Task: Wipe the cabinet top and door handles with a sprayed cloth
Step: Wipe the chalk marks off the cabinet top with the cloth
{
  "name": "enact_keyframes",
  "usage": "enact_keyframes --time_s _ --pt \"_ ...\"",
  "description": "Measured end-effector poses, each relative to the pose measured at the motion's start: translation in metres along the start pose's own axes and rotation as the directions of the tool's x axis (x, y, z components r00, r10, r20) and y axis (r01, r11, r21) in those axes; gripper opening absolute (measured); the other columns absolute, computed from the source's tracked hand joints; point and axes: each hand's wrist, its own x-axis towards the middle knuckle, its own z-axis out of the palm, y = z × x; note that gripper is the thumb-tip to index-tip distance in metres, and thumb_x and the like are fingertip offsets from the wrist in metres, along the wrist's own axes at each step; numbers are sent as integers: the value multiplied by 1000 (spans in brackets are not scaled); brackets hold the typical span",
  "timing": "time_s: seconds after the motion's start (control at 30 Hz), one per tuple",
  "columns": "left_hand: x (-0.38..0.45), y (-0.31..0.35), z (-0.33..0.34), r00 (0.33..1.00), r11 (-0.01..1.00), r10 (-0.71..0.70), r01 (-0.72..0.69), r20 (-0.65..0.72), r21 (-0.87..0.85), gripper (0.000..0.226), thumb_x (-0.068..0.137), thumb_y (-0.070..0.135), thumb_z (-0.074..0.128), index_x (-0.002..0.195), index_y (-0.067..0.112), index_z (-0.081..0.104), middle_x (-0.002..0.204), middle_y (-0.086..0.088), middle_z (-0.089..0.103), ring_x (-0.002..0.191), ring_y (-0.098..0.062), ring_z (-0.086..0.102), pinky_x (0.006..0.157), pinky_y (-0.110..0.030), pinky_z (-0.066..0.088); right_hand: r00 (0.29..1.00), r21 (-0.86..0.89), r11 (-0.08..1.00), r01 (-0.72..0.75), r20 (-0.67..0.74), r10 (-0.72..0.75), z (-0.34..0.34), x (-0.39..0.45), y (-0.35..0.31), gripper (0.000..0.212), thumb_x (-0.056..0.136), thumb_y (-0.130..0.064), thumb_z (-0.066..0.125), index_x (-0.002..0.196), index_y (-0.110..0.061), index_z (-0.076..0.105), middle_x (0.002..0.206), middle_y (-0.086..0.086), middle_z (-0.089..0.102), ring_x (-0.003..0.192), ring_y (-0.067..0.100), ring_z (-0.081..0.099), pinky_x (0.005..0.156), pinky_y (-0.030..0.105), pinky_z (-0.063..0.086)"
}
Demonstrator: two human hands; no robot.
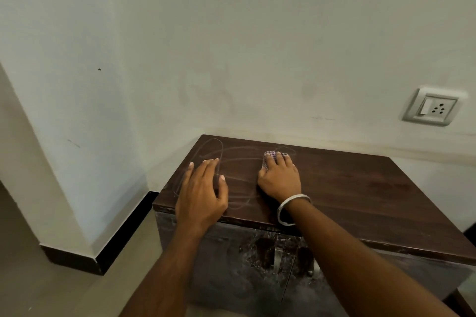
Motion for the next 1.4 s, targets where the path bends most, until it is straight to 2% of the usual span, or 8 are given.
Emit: enact_keyframes --time_s 0.13,0.3,0.43,0.67,0.77,0.93,1.07,1.4 --pt "-1 0 -1 1000 1000 -2 2 -24 -13 50 91 36 38 135 14 51 137 -3 55 132 -17 38 116 -29 14 999 -6 999 32 19 -32 -3 6 19 58 99 -37 30 154 -20 22 162 8 16 150 26 10 123 42 11" --pt "-1 1 0 1000 1000 3 -3 -28 2 50 91 37 39 135 15 50 136 -3 55 132 -17 40 115 -31 16 993 -58 993 -104 53 107 -18 21 73 59 100 -38 27 155 -19 17 163 8 11 151 25 6 123 42 9" --pt "0 -1 3 1000 1000 18 -18 -2 21 51 92 38 36 137 16 48 138 -2 54 133 -15 40 118 -30 14 985 -49 985 -167 25 168 -14 31 71 58 98 -37 28 154 -22 22 163 6 13 150 26 7 122 43 10" --pt "0 -1 2 999 1000 17 -18 -49 -5 49 91 37 39 134 17 51 136 -2 56 131 -14 38 114 -29 15 997 -11 998 59 58 -58 5 49 21 58 98 -36 30 154 -20 24 162 7 16 150 25 10 123 40 10" --pt "0 -2 2 998 1000 14 -14 -59 -12 49 92 37 39 135 17 50 137 -1 55 131 -12 35 114 -29 15 995 1 998 60 78 -60 3 55 33 59 98 -38 31 154 -22 21 163 5 13 151 23 8 123 39 7" --pt "0 -1 4 997 1000 11 -12 -70 -6 47 92 37 41 133 17 52 134 -2 57 129 -13 37 112 -31 18 996 -35 998 -58 72 60 -7 66 72 60 99 -38 28 155 -20 19 163 7 12 151 23 7 123 41 9" --pt "-1 -1 5 997 1000 18 -18 -81 2 46 91 36 42 132 17 52 133 -1 58 127 -10 34 112 -32 18 990 -22 990 -136 32 137 -5 71 68 59 98 -38 28 154 -22 21 163 5 13 150 26 7 122 44 10" --pt "0 -3 3 997 1000 5 -7 -78 -23 47 91 36 40 133 19 51 135 0 56 128 -5 29 112 -31 18 998 34 999 21 60 -23 3 81 44 59 97 -38 32 154 -23 23 162 5 16 150 23 11 123 41 11"
